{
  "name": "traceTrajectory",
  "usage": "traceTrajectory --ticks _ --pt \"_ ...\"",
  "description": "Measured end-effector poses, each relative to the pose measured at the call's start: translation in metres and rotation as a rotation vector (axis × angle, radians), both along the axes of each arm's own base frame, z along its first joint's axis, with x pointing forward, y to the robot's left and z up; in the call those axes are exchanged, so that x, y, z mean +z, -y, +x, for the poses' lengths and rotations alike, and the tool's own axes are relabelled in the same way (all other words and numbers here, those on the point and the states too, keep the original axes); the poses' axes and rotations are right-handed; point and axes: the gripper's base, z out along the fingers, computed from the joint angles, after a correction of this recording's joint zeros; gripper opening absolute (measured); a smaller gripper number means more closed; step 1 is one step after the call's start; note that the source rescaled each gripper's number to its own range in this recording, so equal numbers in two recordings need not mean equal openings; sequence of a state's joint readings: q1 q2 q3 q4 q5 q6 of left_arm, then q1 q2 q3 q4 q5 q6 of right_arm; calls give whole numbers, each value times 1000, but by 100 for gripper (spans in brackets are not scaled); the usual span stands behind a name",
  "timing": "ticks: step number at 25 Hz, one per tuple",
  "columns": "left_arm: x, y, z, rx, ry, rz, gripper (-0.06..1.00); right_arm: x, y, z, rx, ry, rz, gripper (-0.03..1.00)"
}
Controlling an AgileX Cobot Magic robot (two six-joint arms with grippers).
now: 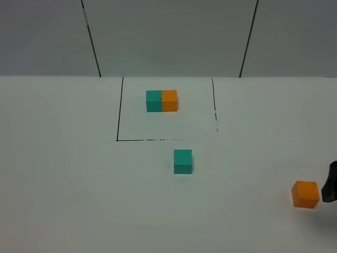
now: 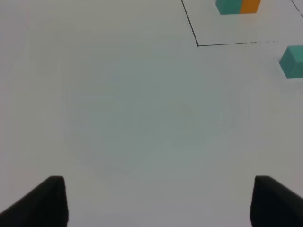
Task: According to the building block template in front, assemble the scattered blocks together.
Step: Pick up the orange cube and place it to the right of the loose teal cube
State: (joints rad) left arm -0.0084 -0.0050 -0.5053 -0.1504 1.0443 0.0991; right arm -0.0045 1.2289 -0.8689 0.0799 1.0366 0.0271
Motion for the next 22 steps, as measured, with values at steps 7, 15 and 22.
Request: traceTrajectory --ticks 7,15,22 --pt "0 0 0 0 0 0 73 -15 0 20 -4 6 8 100" --pt "0 0 0 0 0 0 73 -35 -7 40 40 19 71 100" --pt "0 0 0 -1 0 1 73 -70 -7 59 37 -57 71 100"
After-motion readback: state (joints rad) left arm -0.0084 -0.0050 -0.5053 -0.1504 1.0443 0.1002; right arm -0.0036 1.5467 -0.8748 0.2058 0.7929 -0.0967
